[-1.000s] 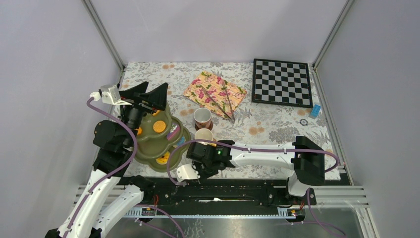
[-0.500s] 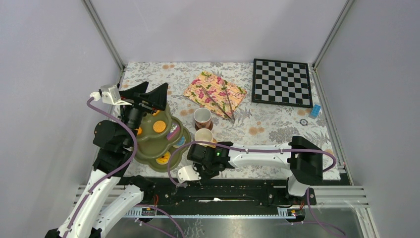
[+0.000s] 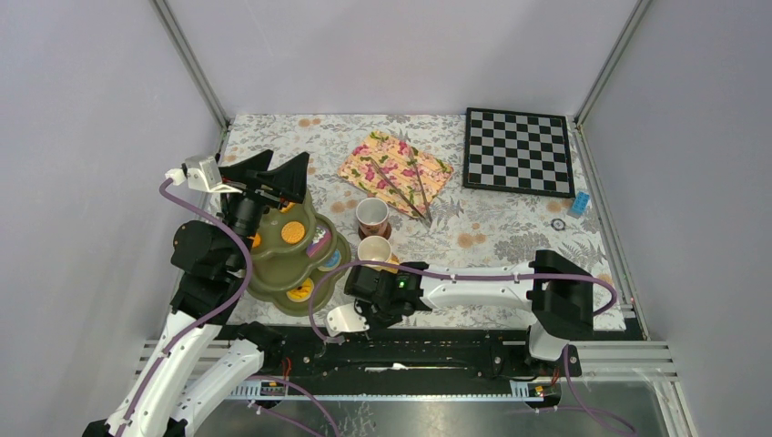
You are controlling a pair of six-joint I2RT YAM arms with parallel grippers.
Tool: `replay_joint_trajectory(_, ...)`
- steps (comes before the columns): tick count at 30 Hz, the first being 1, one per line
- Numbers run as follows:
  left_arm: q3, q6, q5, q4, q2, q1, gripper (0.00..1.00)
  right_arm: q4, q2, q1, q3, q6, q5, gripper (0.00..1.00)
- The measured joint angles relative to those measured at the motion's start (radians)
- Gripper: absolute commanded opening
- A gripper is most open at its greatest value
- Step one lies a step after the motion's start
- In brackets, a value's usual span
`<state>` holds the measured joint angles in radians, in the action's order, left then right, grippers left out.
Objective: Serve the afternoon tea
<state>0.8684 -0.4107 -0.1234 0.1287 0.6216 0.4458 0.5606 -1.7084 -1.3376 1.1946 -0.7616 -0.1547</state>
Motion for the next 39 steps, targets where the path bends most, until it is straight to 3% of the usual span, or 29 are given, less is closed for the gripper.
replay_joint_trajectory(19,0.000,0.000,0.000,0.000,0.000,0.000,0.99,-0.056,0.008,0.000,-0.026,0.000,0.024,0.00)
replay_joint_trajectory(29,0.000,0.000,0.003,0.000,0.000,0.000,0.99,-0.073,0.013,0.004,-0.042,0.000,0.031,0.24)
replay_joint_trajectory(39,0.000,0.000,0.007,0.000,0.002,0.000,0.99,-0.077,0.015,0.011,-0.061,0.000,0.033,0.40)
